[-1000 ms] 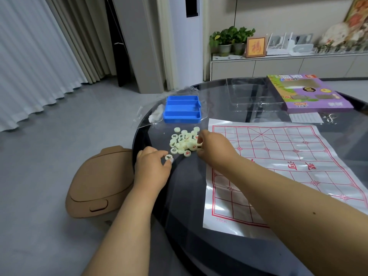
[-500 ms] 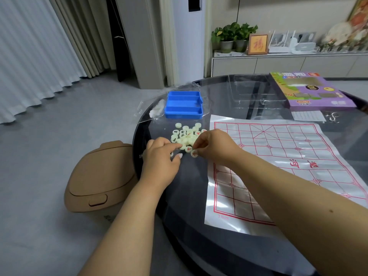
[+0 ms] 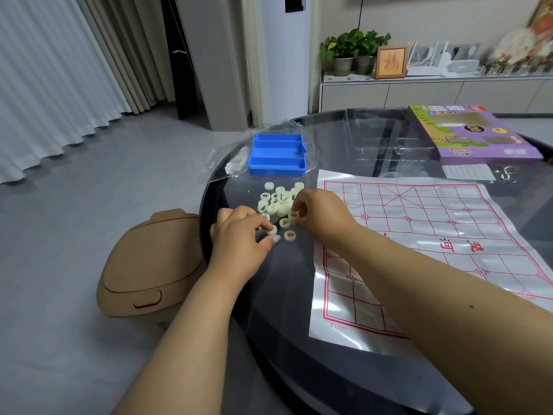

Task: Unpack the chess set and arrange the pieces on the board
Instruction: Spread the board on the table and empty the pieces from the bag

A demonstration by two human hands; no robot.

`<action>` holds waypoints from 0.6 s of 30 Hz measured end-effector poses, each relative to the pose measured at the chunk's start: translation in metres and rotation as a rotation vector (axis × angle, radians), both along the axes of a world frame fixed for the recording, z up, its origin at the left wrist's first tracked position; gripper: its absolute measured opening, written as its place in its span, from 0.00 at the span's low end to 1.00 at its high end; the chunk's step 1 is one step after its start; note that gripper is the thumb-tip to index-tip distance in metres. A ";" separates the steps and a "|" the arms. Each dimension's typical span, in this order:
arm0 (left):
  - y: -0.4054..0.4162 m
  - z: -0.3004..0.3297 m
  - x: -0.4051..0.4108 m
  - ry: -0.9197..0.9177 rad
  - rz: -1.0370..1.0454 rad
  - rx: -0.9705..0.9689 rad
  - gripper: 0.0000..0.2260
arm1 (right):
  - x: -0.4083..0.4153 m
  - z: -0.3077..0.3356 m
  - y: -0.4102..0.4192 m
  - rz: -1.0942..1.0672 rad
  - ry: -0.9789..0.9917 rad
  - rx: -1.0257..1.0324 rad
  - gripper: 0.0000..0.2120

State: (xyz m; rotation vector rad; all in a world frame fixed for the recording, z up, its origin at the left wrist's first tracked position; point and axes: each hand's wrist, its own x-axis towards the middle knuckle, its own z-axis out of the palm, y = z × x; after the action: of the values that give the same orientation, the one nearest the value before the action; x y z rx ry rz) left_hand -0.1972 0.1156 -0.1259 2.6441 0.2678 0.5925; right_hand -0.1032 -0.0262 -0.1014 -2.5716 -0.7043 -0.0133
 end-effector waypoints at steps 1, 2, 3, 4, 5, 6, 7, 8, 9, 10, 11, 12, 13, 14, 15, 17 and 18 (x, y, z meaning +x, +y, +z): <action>0.000 0.001 0.000 -0.008 -0.007 -0.006 0.05 | 0.000 0.000 0.000 -0.001 -0.003 0.002 0.08; 0.000 0.001 0.001 -0.016 -0.017 -0.010 0.04 | 0.000 0.000 -0.001 -0.001 -0.007 0.002 0.07; -0.001 0.002 0.002 -0.023 -0.032 -0.013 0.04 | 0.000 0.000 -0.001 0.003 -0.013 0.004 0.07; -0.001 0.003 0.002 -0.028 -0.051 -0.012 0.03 | 0.000 0.000 -0.002 0.010 -0.017 0.009 0.07; -0.001 0.003 0.003 -0.029 -0.070 -0.004 0.03 | 0.000 0.000 -0.002 0.019 -0.018 0.016 0.08; -0.001 0.003 0.003 -0.027 -0.085 0.011 0.03 | 0.000 0.001 -0.003 0.027 -0.015 0.018 0.10; -0.001 0.003 0.004 -0.029 -0.096 0.031 0.02 | -0.001 0.002 -0.003 0.036 -0.009 0.016 0.12; 0.000 0.002 0.005 -0.039 -0.104 0.051 0.02 | -0.001 0.002 -0.004 0.046 -0.004 0.009 0.13; 0.000 0.002 0.005 -0.056 -0.112 0.068 0.02 | 0.000 0.002 -0.004 0.056 -0.007 -0.002 0.13; 0.000 0.002 0.005 -0.077 -0.122 0.082 0.03 | 0.000 0.002 -0.003 0.065 -0.013 -0.015 0.13; 0.000 0.001 0.006 -0.098 -0.134 0.096 0.04 | 0.000 0.002 -0.003 0.072 -0.019 -0.028 0.12; 0.000 0.000 0.007 -0.114 -0.145 0.111 0.05 | 0.000 0.002 -0.002 0.076 -0.021 -0.039 0.11; 0.000 -0.001 0.008 -0.120 -0.152 0.125 0.06 | 0.000 0.002 -0.001 0.079 -0.022 -0.049 0.10; 0.000 -0.001 0.009 -0.119 -0.153 0.135 0.07 | 0.000 0.003 -0.001 0.083 -0.023 -0.059 0.10; -0.001 -0.002 0.010 -0.112 -0.150 0.139 0.07 | -0.001 0.004 -0.002 0.088 -0.025 -0.069 0.09; -0.001 -0.002 0.011 -0.082 -0.141 0.130 0.08 | -0.002 0.005 -0.004 0.107 -0.032 -0.083 0.10; -0.001 -0.002 0.011 -0.068 -0.134 0.120 0.08 | -0.003 0.006 -0.006 0.119 -0.032 -0.089 0.10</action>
State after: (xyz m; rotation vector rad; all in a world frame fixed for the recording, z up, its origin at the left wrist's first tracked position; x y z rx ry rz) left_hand -0.1861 0.1149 -0.1281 2.7229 0.0347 0.6716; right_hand -0.1060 -0.0323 -0.0956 -2.6142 -0.8880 0.0157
